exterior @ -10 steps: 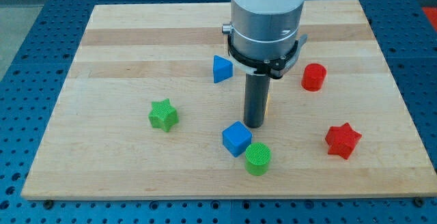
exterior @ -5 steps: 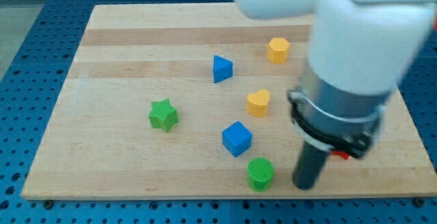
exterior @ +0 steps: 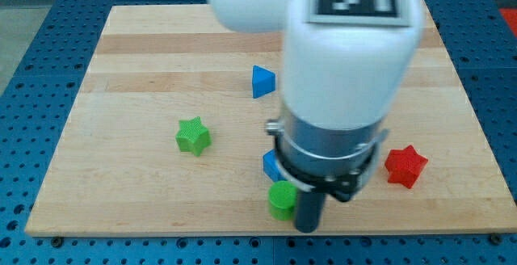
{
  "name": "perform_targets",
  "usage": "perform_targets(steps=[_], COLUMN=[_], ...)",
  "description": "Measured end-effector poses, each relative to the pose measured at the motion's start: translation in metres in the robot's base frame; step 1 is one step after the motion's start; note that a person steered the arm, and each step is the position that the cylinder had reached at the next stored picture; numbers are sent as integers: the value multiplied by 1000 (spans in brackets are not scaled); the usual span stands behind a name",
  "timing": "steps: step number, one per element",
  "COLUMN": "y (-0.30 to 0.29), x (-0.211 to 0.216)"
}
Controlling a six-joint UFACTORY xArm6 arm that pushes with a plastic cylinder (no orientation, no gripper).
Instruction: Slide the green circle towards the green star
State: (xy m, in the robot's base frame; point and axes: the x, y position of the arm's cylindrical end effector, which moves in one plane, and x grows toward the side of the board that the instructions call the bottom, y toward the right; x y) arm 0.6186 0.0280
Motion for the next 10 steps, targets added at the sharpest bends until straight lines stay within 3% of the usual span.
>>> perform_targets(steps=[3,10], y=[-51,-41], x=[-4,-53])
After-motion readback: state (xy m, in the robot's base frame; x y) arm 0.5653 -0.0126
